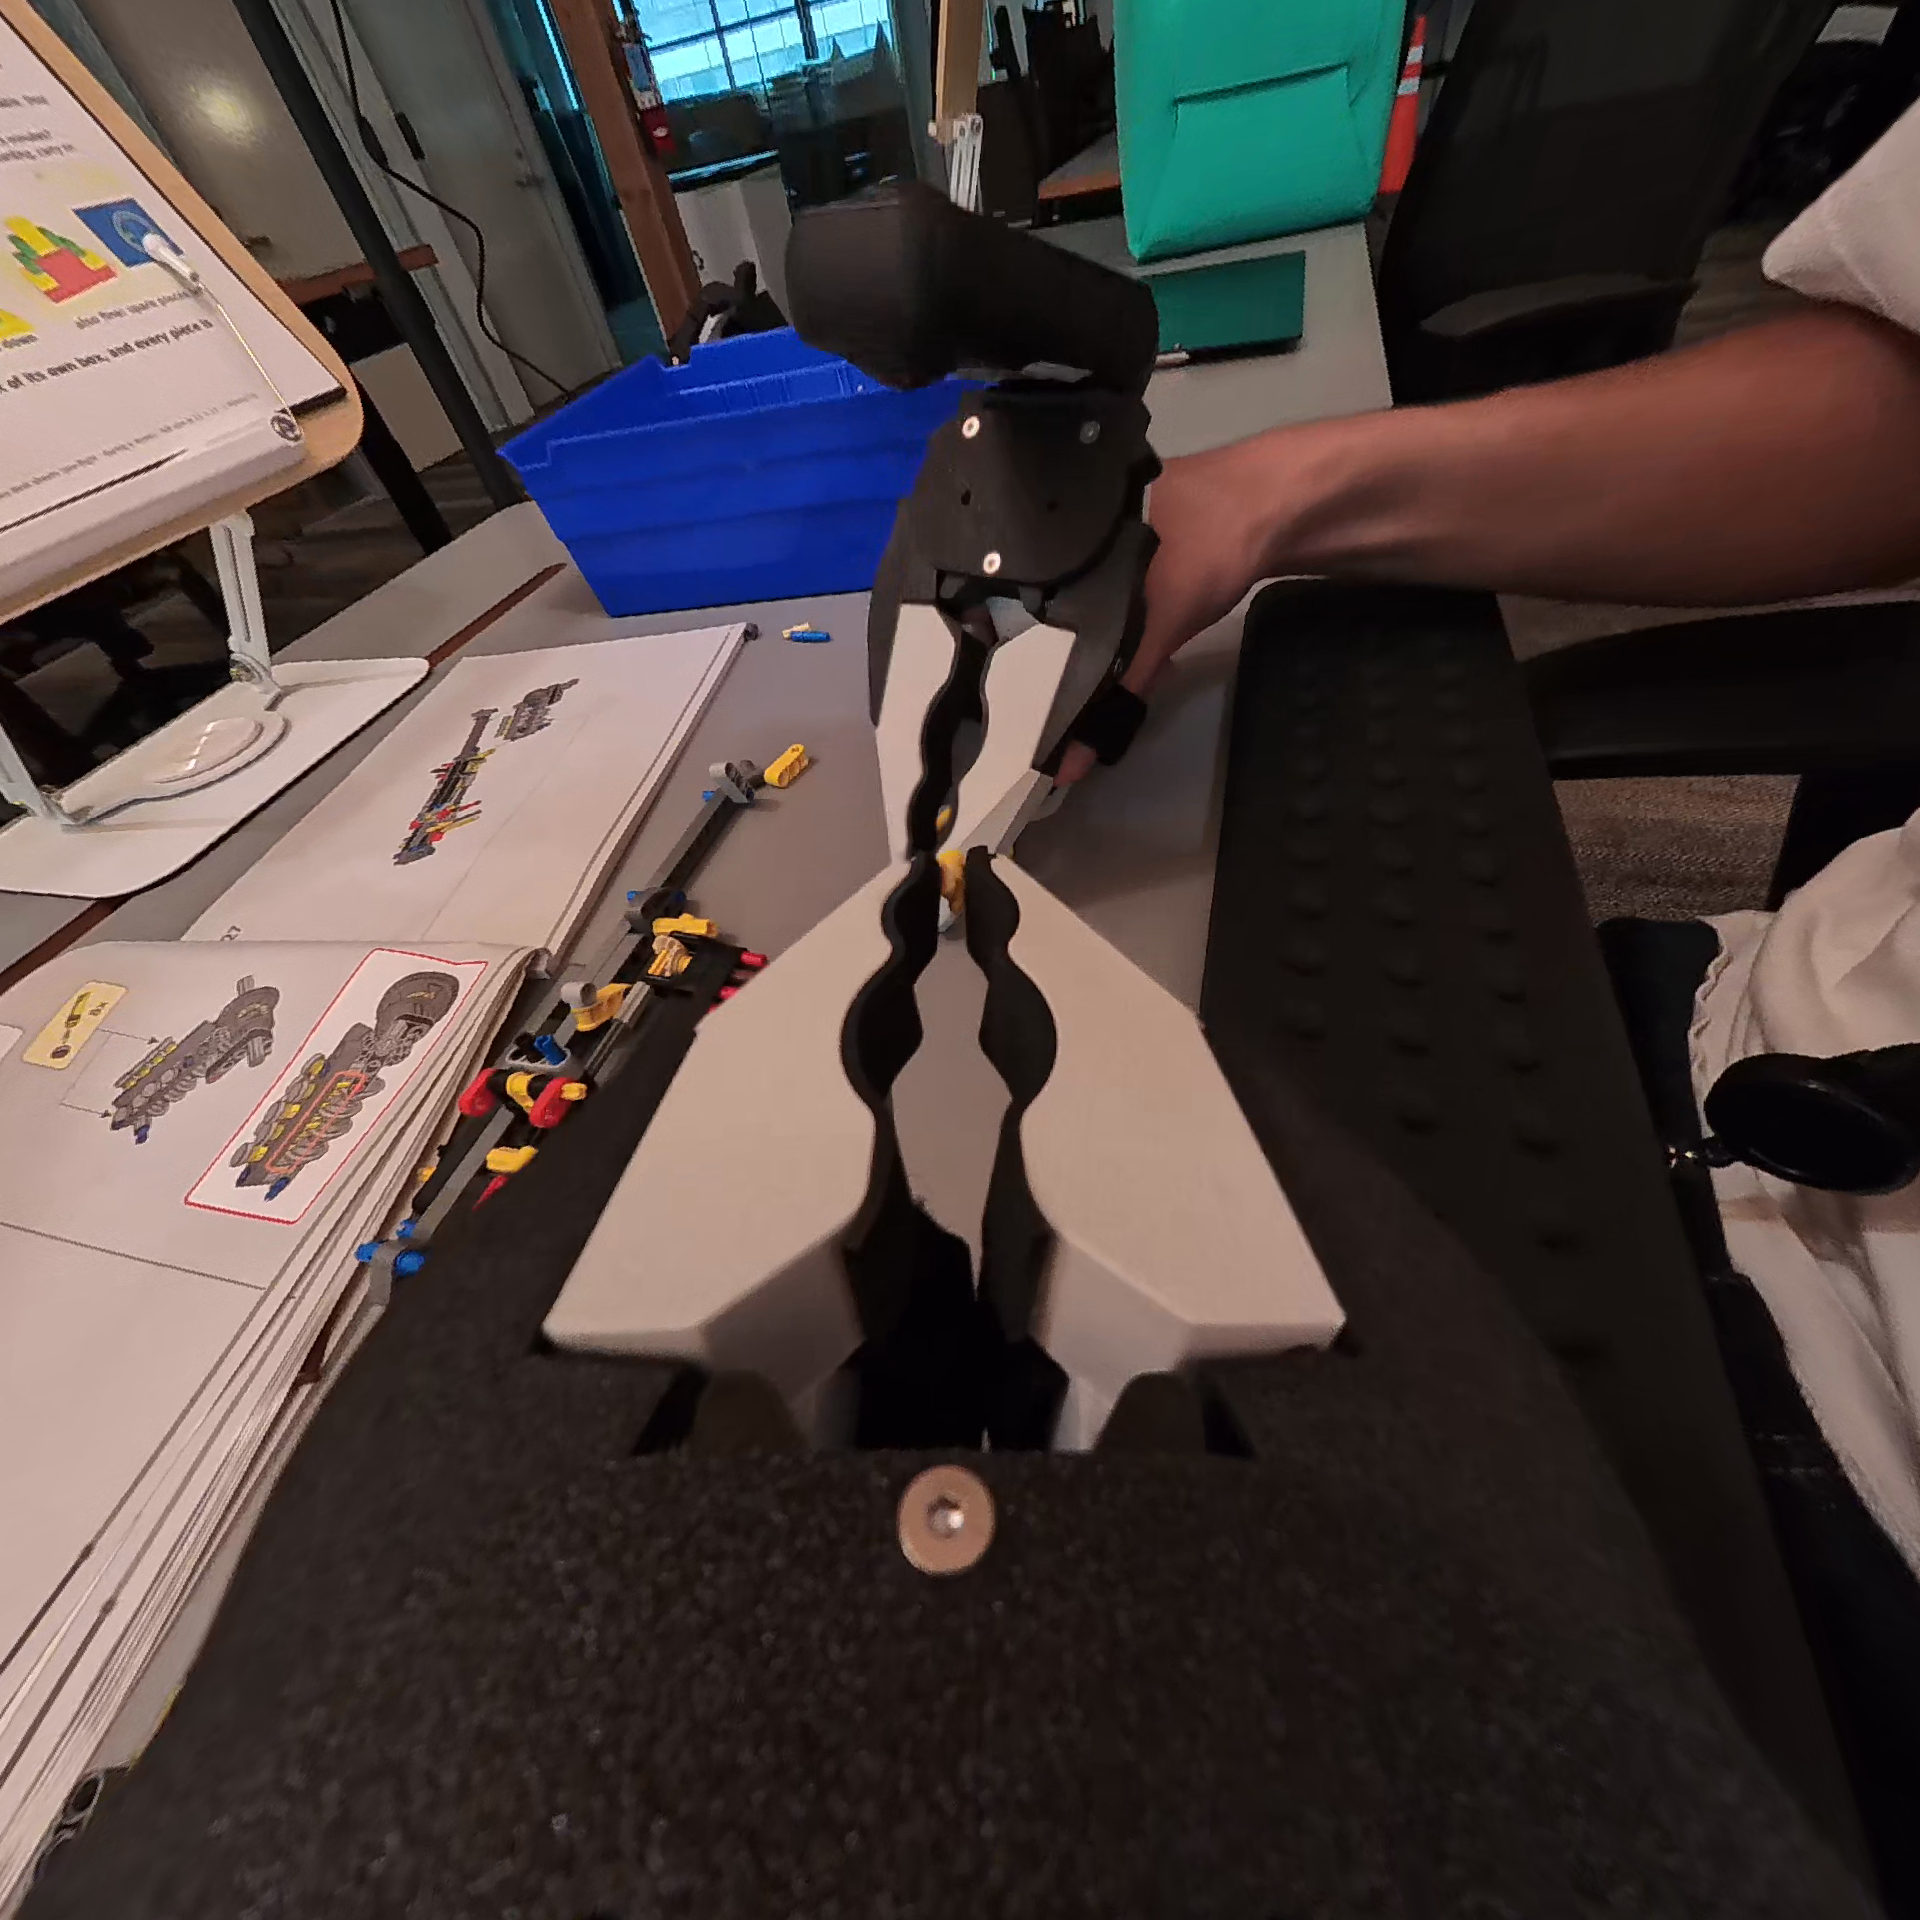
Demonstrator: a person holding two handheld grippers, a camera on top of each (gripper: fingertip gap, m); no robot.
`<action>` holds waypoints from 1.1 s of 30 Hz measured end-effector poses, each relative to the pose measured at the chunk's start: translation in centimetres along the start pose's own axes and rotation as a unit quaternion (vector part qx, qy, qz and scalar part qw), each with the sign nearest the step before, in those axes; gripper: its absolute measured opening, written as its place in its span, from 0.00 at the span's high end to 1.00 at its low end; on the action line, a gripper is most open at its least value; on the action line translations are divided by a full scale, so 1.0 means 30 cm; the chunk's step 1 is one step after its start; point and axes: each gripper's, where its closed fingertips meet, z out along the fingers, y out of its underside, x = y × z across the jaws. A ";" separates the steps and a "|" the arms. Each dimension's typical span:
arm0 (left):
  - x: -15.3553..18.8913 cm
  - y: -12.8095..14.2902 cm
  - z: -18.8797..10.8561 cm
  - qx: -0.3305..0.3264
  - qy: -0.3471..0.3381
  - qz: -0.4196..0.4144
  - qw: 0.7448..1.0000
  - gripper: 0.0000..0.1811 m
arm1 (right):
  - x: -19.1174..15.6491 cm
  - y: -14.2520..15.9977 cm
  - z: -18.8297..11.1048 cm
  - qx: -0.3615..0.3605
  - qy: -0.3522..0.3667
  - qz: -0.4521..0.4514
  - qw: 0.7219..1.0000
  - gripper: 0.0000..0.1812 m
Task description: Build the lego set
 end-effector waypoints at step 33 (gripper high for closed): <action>0.019 0.049 0.014 -0.039 0.007 0.025 0.999 0.98 | 0.020 0.048 -0.037 -0.176 -0.071 -0.100 0.977 0.91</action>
